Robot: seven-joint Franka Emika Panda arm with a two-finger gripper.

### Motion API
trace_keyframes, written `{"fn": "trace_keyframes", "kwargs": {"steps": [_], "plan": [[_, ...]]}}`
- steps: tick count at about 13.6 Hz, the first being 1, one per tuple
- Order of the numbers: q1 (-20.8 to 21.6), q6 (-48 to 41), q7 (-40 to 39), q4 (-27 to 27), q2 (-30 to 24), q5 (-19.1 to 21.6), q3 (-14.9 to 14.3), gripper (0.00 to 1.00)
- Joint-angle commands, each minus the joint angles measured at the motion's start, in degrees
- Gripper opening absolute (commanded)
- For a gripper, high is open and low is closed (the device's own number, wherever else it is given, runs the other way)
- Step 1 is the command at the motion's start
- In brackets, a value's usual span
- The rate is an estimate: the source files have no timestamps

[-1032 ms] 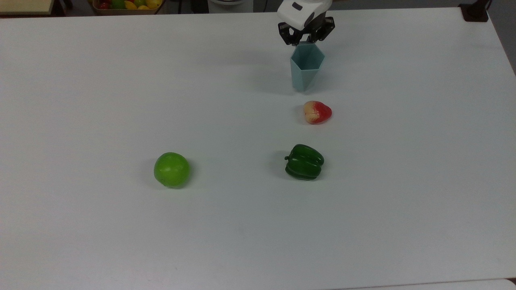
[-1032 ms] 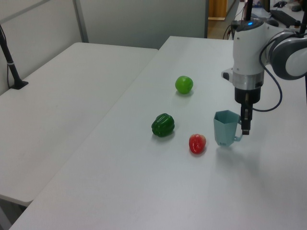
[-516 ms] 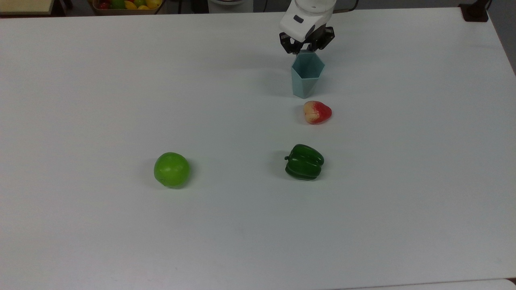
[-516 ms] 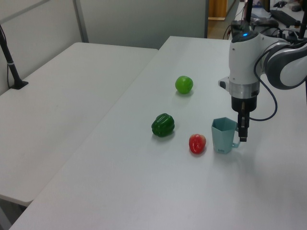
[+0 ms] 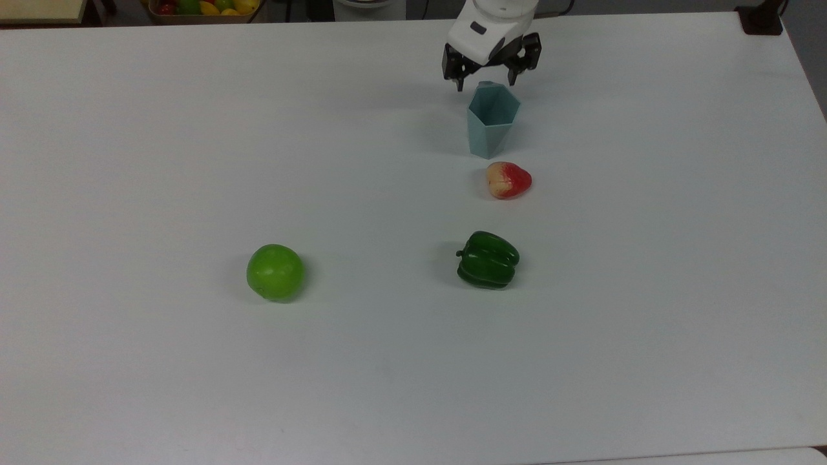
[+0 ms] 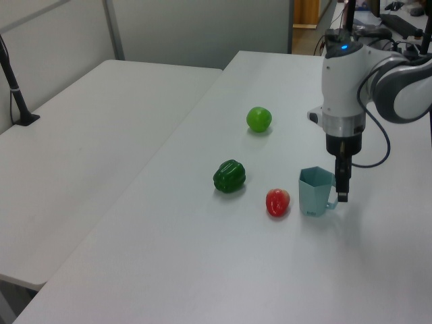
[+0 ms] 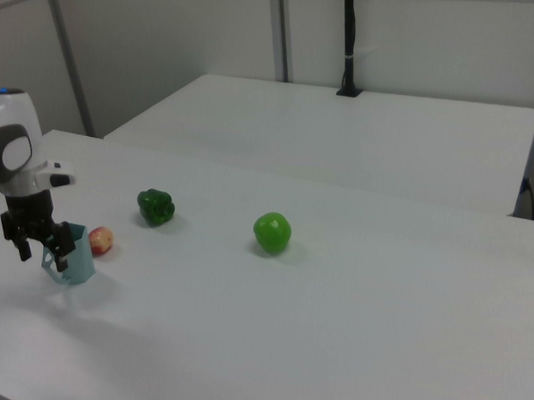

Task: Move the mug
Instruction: 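Open the gripper and lift it away from the mug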

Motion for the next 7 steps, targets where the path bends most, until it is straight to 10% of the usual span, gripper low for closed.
{"fn": "trace_keyframes", "kwargs": {"steps": [1,7], "plan": [[-4.07,-12.05,0.55,4.25,-6.85,-0.15,-0.39,1.0],[-20.51,-17.98,-4.8,21.24,-5.1,-0.33,-1.0,1.0]]}}
